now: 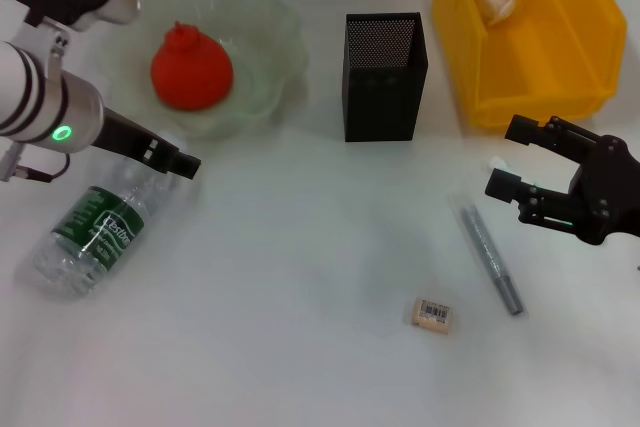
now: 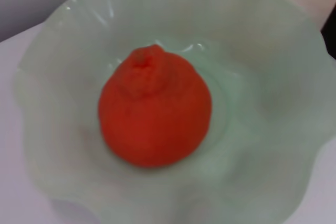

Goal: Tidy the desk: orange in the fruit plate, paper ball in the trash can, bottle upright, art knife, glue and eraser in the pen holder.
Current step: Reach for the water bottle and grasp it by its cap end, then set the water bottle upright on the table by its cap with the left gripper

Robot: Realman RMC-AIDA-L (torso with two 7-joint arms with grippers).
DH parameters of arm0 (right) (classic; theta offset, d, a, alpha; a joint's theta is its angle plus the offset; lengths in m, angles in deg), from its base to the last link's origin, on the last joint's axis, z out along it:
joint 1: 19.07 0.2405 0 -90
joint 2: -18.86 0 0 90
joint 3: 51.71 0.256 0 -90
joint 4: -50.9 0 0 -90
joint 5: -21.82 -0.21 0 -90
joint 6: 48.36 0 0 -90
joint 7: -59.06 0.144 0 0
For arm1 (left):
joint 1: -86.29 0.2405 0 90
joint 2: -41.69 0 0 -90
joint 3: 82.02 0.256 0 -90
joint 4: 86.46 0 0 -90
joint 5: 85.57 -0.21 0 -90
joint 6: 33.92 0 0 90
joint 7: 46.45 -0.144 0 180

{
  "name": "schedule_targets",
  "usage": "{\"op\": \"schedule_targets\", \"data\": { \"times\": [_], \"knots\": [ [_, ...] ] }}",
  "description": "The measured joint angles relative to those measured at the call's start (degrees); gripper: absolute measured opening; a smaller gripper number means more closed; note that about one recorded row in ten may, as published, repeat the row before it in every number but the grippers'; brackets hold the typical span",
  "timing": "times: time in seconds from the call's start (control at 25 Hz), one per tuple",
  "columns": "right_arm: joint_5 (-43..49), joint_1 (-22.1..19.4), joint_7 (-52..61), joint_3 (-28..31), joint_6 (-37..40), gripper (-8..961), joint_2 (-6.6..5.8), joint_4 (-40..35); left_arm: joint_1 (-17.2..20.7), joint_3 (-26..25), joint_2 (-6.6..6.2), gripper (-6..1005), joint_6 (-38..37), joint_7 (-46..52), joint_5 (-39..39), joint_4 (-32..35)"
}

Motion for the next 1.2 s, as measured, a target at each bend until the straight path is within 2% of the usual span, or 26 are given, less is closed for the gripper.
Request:
{"op": "schedule_targets", "data": {
  "times": [0.2, 0.24, 0.4, 0.68, 0.84, 1.04, 1.2],
  "knots": [
    [0.02, 0.04, 0.0, 0.0, -0.23, 837, -0.11, 0.56, -0.06, 1.66, 0.06, 818, 0.94, -0.05, 0.0, -0.32],
    [0.04, 0.04, 0.01, 0.0, -0.37, 837, -0.12, 0.65, -0.04, 3.75, 0.09, 812, 2.14, 0.16, -0.32, -0.35],
    [0.06, 0.07, 0.01, 0.0, -0.65, 837, -0.04, 0.73, 0.13, 5.61, 0.15, 789, 3.58, 0.41, -1.41, -0.39],
    [-0.04, 0.11, 0.03, 0.0, -0.96, 836, 0.0, 1.16, 0.74, 6.27, 0.18, 750, 3.71, 0.39, -2.73, -0.47],
    [-0.16, 0.19, 0.04, 0.0, -1.65, 836, -0.05, 1.43, 1.84, 6.85, 0.13, 540, 3.12, 0.06, -2.36, 1.15],
    [-0.14, 0.52, 0.04, 0.0, -2.21, 836, -0.01, 1.46, 3.99, 8.14, -0.02, 467, 1.83, -1.54, -1.47, 4.6],
    [-0.15, 0.82, 0.12, 0.0, -2.29, 836, 0.16, 1.46, 6.11, 5.42, -0.3, 438, -2.76, -8.42, 6.8, 7.28]
  ]
}}
